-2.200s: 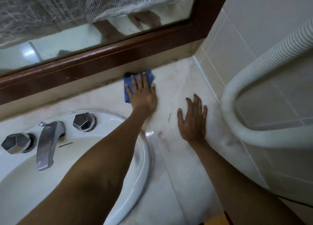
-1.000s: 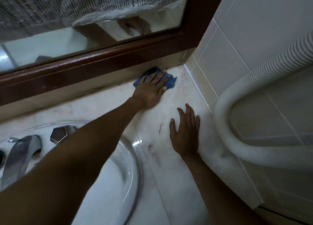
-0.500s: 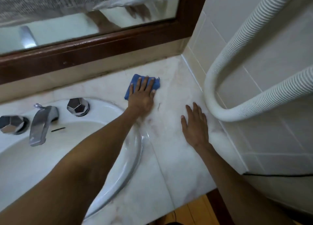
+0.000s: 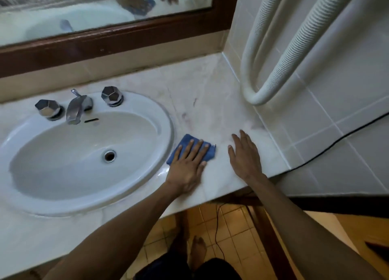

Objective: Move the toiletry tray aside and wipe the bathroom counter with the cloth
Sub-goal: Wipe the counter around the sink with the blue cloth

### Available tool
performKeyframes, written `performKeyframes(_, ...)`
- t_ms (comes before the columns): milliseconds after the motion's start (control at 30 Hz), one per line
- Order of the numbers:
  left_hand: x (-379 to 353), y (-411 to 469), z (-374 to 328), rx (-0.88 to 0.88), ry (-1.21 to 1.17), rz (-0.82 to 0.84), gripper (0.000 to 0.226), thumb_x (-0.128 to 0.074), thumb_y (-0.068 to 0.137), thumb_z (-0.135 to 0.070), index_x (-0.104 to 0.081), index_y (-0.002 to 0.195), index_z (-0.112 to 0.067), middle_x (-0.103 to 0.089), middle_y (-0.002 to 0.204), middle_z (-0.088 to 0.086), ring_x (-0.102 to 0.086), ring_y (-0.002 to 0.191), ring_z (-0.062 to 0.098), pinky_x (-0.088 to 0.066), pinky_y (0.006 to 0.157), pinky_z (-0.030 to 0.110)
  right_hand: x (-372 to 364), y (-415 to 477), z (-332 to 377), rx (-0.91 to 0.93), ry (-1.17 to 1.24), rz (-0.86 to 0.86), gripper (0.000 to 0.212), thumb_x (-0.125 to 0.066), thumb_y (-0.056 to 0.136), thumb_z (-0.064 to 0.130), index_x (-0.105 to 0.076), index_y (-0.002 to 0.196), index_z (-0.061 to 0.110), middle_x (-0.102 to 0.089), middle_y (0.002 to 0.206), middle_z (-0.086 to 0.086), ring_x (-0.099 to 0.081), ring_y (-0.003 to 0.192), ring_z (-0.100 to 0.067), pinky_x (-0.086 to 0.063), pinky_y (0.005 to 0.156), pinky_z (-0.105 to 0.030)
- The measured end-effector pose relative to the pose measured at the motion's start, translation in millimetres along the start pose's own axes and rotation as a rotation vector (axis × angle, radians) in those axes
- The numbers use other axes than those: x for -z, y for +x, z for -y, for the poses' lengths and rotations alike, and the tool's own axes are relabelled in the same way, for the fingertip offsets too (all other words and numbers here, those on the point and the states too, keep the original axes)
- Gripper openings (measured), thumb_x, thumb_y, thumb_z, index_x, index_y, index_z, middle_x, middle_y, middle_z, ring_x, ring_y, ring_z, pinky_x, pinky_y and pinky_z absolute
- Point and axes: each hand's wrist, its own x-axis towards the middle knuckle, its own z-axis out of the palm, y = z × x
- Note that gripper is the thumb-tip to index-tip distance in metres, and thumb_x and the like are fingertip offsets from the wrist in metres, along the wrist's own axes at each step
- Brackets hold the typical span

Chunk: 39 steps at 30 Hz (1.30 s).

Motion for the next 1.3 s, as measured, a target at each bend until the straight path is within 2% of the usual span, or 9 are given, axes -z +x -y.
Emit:
performKeyframes(367,-5,-127,29,0.062,0.029,0.006,0.058,-0.014,0.107,-0.049,0.006,0.16,-0.035,0.011,0.168,-0.01,0.019,0.153,0.011,0.008,0.125,0.045,-4,-65,43,0.081,0.078,0.058,0.047,-0.041,0.104,0.033,-0.046,0.144,0.009,-0.037,0.156,-0.015,-0.036,0.141,-0.031,-0.032,0.114,-0.044)
performKeyframes(533,-6,-182,58,0.147,0.063,0.004,0.057,-0.014,0.108,-0.049,0.006,0.16,-0.035,0.008,0.168,-0.01,0.015,0.154,0.011,0.0,0.126,0.047,-4,-63,111,0.173,0.226,0.065,0.037,-0.039,0.104,0.035,-0.056,0.129,0.013,-0.059,0.133,-0.004,-0.058,0.117,-0.026,-0.045,0.096,-0.038)
performKeyframes(633,-1,-208,75,0.149,0.044,0.002,0.057,-0.015,0.108,-0.049,0.005,0.159,-0.037,0.007,0.168,-0.012,0.014,0.154,0.01,0.002,0.126,0.046,-8,-63,162,0.297,0.249,0.067,0.034,-0.039,0.104,0.034,-0.059,0.124,0.014,-0.062,0.127,-0.002,-0.061,0.111,-0.023,-0.045,0.09,-0.034)
performKeyframes(767,3,-245,105,0.163,0.034,-0.013,0.057,-0.015,0.107,-0.051,0.006,0.159,-0.04,0.006,0.168,-0.012,0.01,0.155,0.01,0.002,0.126,0.045,-25,-72,232,0.485,0.288,0.13,0.028,-0.04,0.102,0.035,-0.062,0.109,0.02,-0.065,0.108,0.002,-0.061,0.096,-0.019,-0.042,0.078,-0.031)
performKeyframes(933,9,-304,163,0.197,0.041,-0.05,0.057,-0.018,0.108,-0.051,0.004,0.159,-0.039,0.002,0.169,-0.011,0.005,0.156,0.011,-0.001,0.127,0.044,-61,-89,304,0.59,0.25,0.196,0.031,-0.042,0.102,0.038,-0.059,0.12,0.021,-0.064,0.12,0.001,-0.062,0.1,-0.018,-0.043,0.081,-0.03)
performKeyframes(1033,18,-346,211,0.297,0.004,-0.12,0.056,-0.016,0.108,-0.051,0.003,0.159,-0.039,0.0,0.169,-0.012,0.006,0.155,0.01,-0.001,0.127,0.043,-85,-102,340,0.574,0.205,0.27,0.034,-0.04,0.102,0.04,-0.056,0.126,0.021,-0.061,0.128,0.001,-0.062,0.107,-0.019,-0.04,0.083,-0.029)
performKeyframes(1133,33,-396,278,0.477,0.008,-0.213,0.057,-0.015,0.107,-0.049,0.001,0.16,-0.037,-0.002,0.168,-0.011,0.007,0.155,0.009,-0.006,0.125,0.046,-105,-116,374,0.576,0.147,0.336,0.038,-0.038,0.103,0.042,-0.055,0.13,0.022,-0.06,0.132,0.002,-0.061,0.111,-0.02,-0.038,0.085,-0.03)
performKeyframes(1233,51,-437,334,0.668,-0.019,-0.239,0.059,-0.014,0.106,-0.048,-0.001,0.161,-0.031,-0.003,0.169,-0.006,0.007,0.155,0.013,-0.004,0.126,0.048,-120,-130,406,0.575,0.122,0.336,0.037,-0.039,0.103,0.039,-0.056,0.129,0.019,-0.062,0.131,-0.001,-0.06,0.113,-0.024,-0.042,0.093,-0.036)
performKeyframes(1300,54,-439,341,0.767,-0.026,-0.285,0.058,-0.018,0.107,-0.044,-0.004,0.161,-0.026,-0.005,0.169,-0.002,0.003,0.156,0.018,-0.001,0.125,0.049,-128,-139,428,0.568,0.126,0.326,0.037,-0.039,0.103,0.038,-0.057,0.128,0.016,-0.063,0.128,-0.004,-0.059,0.113,-0.027,-0.043,0.096,-0.04)
